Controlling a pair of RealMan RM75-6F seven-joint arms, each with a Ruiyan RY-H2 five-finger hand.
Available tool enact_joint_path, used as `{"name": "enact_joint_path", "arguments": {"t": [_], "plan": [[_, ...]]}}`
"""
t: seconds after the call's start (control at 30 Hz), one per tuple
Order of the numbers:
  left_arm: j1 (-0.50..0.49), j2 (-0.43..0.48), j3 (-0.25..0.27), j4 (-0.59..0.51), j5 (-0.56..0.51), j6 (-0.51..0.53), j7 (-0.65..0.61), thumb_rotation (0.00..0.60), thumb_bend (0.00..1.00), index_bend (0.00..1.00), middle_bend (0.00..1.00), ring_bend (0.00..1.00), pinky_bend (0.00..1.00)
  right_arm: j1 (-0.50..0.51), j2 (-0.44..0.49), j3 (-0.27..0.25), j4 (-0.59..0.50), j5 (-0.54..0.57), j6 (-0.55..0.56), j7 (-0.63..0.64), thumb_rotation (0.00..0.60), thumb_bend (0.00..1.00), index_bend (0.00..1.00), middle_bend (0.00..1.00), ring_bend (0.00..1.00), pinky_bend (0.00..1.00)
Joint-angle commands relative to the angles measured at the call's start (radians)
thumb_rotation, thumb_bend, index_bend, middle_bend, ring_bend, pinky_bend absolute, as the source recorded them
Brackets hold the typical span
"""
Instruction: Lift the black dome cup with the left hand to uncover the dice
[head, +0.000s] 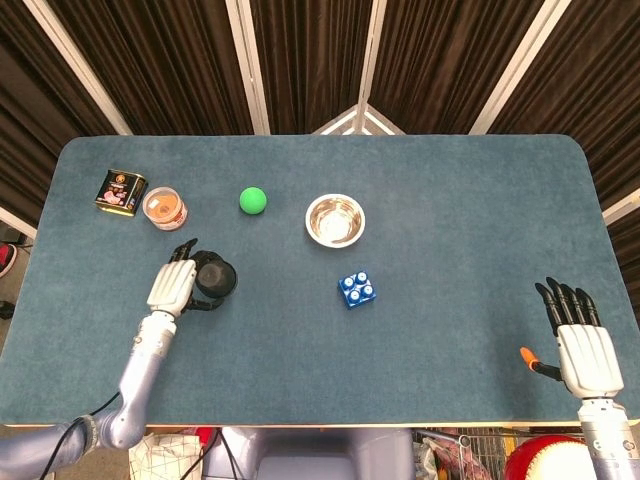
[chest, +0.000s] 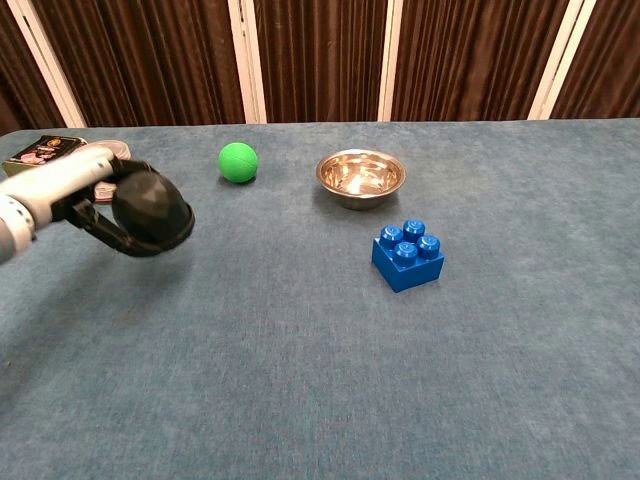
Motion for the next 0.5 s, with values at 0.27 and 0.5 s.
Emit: {"name": "enact_joint_path", "arguments": {"t": [0.27, 0.5], "plan": [[-0.042, -0.041, 0.011, 0.030, -0.072, -0.031, 0.063, 0.600, 0.38, 0.37, 0.31, 0.00, 0.00, 0.000, 0.006, -0.002, 0.005, 0.000, -0.004, 0.010, 0.600, 0.23, 0.00, 0.00, 0.00, 0.00], [-0.060, -0.027, 0.028, 0.004, -0.121, -0.043, 0.135, 0.600, 0.36, 0.30, 0.14, 0.00, 0.00, 0.002, 0.004, -0.001, 0.000, 0.001, -0.006, 0.005, 0.600, 0.23, 0.00, 0.00, 0.00, 0.00]]}}
